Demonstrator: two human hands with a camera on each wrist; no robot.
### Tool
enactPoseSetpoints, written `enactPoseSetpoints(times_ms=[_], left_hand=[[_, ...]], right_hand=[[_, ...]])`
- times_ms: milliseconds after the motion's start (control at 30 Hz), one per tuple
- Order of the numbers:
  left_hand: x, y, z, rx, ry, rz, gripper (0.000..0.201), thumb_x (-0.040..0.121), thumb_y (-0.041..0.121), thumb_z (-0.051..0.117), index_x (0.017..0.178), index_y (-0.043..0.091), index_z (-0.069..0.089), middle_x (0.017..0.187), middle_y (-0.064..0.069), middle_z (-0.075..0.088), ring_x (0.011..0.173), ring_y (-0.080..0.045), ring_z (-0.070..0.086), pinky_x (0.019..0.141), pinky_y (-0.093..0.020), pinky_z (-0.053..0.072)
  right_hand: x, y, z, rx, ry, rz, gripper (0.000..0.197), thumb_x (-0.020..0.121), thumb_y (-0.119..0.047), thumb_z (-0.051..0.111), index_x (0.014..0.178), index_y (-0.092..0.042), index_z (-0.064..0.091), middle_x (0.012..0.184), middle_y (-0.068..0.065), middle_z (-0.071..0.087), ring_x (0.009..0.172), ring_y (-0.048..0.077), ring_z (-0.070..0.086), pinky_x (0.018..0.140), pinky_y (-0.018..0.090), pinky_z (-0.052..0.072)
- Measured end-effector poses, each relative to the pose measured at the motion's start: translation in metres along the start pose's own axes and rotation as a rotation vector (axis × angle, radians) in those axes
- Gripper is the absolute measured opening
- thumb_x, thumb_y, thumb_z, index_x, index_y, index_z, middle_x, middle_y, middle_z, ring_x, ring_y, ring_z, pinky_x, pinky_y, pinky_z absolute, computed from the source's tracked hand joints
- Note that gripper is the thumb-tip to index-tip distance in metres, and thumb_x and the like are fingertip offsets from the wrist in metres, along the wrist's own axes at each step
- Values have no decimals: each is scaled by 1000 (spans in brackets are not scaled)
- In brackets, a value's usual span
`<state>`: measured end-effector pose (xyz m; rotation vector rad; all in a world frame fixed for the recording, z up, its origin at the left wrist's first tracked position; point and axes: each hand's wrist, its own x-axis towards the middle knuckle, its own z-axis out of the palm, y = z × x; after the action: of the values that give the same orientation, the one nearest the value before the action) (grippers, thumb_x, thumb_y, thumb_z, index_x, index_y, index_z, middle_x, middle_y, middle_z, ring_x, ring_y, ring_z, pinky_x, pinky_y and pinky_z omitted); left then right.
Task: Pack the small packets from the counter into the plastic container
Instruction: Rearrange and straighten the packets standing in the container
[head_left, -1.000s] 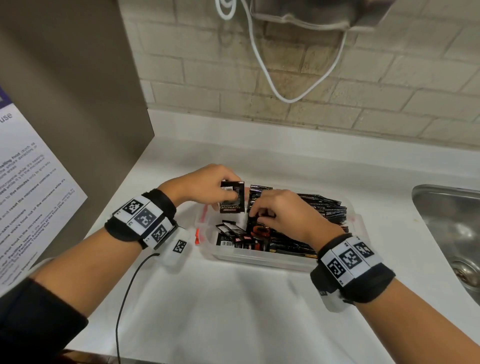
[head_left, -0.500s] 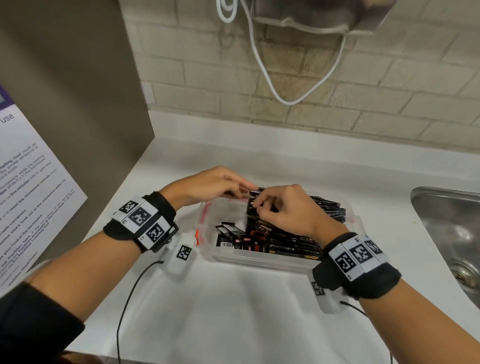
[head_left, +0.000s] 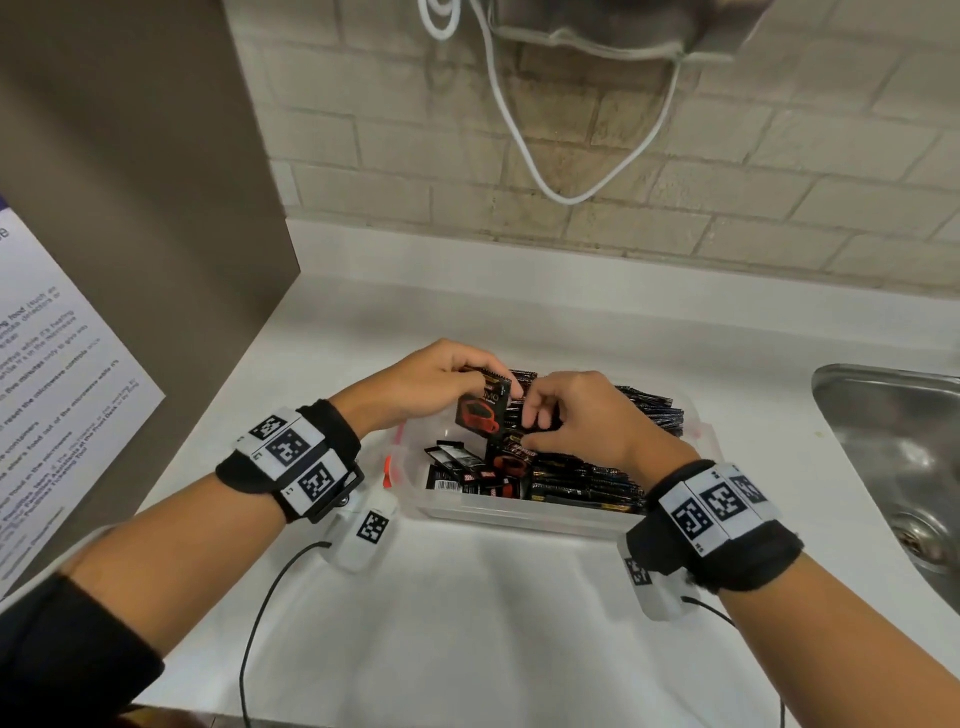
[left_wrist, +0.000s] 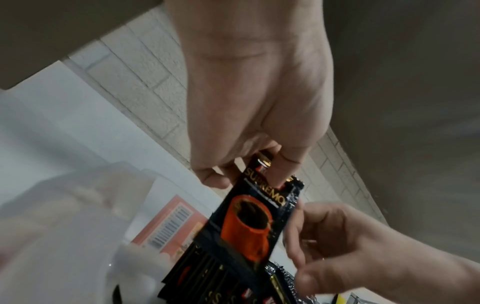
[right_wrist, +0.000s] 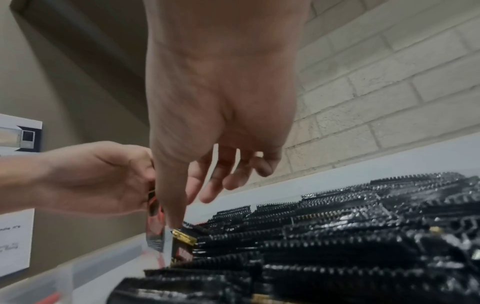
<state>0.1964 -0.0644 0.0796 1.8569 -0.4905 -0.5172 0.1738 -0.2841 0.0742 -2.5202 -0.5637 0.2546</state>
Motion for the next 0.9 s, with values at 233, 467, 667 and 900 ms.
enactPoseSetpoints(times_ms=[233, 467, 667, 900], left_hand=[[4, -12, 10, 295, 51, 83, 24, 84, -1, 72, 102, 15, 77, 100, -1, 62, 90, -15, 62, 83, -27, 52], [8, -28, 30, 623, 60, 190, 28, 77, 5, 75, 78, 23, 54, 80, 9, 56, 77, -10, 54, 68, -27, 46], [13, -38, 40, 617, 23, 91, 50, 73, 19, 84, 77, 27, 35, 81, 7, 48, 69, -11, 42, 58, -26, 35], [10, -23, 3, 757, -229, -100, 25, 81, 29, 76, 103, 25, 66, 108, 7, 66, 101, -12, 60, 85, -27, 51]], right_hand=[[3, 1, 9, -24, -40, 6, 31, 78, -7, 76, 69, -32, 59, 68, -10, 64, 63, 7, 60, 64, 22, 46], [-1, 0, 2, 165, -101, -1, 36, 78, -7, 74, 108, -20, 60, 94, -1, 65, 73, 9, 55, 67, 20, 50], [3, 3, 16, 89, -20, 12, 18, 86, -13, 74, 97, -15, 61, 75, -5, 62, 66, 13, 56, 68, 30, 49], [5, 3, 18, -11, 8, -33, 13, 84, -5, 67, 88, -17, 67, 80, -2, 65, 70, 11, 58, 67, 25, 49]])
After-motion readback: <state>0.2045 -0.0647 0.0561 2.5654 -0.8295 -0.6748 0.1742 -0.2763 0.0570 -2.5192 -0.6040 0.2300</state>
